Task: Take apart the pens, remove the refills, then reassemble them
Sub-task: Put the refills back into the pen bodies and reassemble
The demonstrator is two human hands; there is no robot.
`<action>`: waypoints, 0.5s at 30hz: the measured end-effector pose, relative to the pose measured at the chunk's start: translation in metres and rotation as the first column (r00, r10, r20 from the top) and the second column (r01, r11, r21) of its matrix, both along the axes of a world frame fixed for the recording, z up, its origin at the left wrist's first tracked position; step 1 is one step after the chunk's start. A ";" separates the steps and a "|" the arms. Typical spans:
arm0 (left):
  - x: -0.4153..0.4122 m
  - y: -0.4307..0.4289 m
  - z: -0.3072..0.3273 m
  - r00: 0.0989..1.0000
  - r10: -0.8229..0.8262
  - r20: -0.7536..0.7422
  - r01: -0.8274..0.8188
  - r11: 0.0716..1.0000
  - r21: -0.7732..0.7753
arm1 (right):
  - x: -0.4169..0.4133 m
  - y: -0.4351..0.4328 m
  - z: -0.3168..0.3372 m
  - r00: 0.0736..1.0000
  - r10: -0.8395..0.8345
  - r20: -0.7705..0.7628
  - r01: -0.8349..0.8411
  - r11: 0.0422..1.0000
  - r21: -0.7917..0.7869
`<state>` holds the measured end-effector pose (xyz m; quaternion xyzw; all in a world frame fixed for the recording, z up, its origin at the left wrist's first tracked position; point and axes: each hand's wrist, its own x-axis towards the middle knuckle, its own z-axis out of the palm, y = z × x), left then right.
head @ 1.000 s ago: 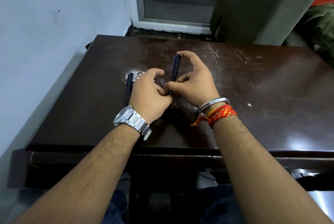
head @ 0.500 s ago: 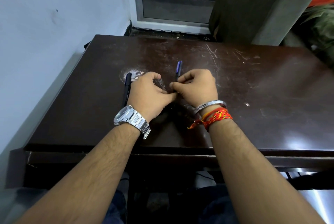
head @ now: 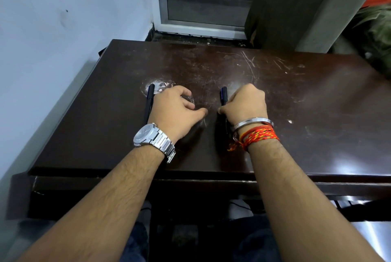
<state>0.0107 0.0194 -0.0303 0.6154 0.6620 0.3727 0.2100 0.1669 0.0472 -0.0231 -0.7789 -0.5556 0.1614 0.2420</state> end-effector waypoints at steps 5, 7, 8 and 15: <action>-0.003 0.002 -0.001 1.000 0.010 0.018 -0.010 1.000 0.002 | 0.003 0.001 0.002 1.000 0.003 0.004 -0.003 1.000 -0.008; -0.004 0.003 -0.001 1.000 0.016 0.026 -0.016 1.000 0.006 | 0.004 0.000 0.003 1.000 0.006 0.002 -0.006 1.000 -0.009; -0.004 0.003 -0.002 1.000 0.020 0.023 -0.021 1.000 0.008 | 0.004 0.000 0.003 1.000 0.002 -0.004 -0.002 1.000 -0.006; -0.004 0.004 -0.003 0.999 0.041 0.001 -0.041 0.999 0.021 | -0.002 -0.005 0.006 1.000 0.017 -0.008 -0.017 0.997 0.070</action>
